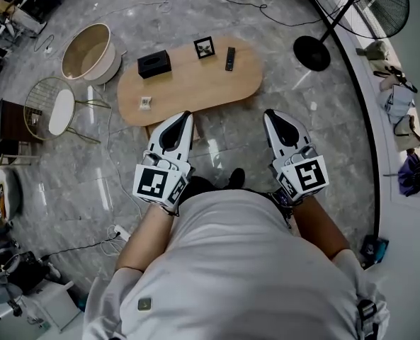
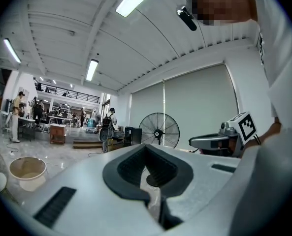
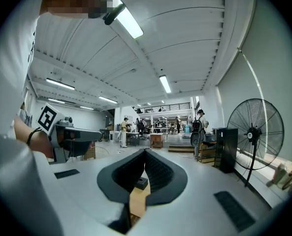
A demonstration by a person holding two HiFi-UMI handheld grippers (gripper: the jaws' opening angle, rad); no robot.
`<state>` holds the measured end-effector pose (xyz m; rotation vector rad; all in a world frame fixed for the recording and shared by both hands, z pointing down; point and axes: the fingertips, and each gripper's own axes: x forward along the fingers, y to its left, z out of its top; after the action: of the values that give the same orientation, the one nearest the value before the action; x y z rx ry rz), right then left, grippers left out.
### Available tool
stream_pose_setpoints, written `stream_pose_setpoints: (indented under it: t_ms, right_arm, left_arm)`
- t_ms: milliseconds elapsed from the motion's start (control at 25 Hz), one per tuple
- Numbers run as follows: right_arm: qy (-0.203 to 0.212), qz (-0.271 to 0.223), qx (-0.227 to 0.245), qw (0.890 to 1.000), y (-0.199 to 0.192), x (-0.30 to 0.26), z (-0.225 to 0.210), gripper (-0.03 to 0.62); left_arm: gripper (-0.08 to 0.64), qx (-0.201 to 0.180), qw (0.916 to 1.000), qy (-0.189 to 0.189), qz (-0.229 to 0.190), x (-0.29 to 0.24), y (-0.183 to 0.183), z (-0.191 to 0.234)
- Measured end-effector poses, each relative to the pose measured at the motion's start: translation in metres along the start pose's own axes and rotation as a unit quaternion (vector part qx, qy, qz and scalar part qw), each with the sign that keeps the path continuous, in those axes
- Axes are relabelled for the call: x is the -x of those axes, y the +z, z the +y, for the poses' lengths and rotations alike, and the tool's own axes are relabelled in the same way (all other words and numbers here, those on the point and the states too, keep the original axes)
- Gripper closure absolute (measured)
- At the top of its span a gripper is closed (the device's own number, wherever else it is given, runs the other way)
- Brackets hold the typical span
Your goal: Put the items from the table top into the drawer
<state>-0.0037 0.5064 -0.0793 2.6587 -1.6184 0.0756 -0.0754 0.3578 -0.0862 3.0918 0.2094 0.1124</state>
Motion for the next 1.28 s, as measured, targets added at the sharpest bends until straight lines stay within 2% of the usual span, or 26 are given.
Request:
stream_pose_setpoints:
  t_ms: [200, 400, 600, 1000, 1280]
  right_arm:
    - [0.004, 0.003, -0.003, 1.0, -0.003, -0.016, -0.019, 0.568]
    - [0.003, 0.014, -0.008, 1.0, -0.008, -0.048, -0.026, 0.568]
    - [0.003, 0.036, -0.009, 0.999, -0.013, -0.093, -0.029, 0.568]
    - [-0.036, 0.074, -0.028, 0.996, -0.03, -0.195, -0.03, 0.566]
    - [-0.052, 0.101, -0.036, 0.993, -0.047, -0.238, -0.049, 0.566]
  left_arm:
    - [0.551, 0.002, 1.0, 0.0, 0.004, -0.023, -0.003, 0.005]
    - [0.551, 0.01, 0.9999, -0.004, 0.004, -0.045, -0.006, 0.032]
    - [0.551, 0.012, 0.9998, -0.013, 0.002, -0.066, -0.002, 0.068]
    - [0.551, 0.02, 0.9984, -0.051, 0.014, -0.093, -0.011, 0.16]
    - [0.551, 0.031, 0.9969, -0.061, 0.038, -0.124, -0.037, 0.2]
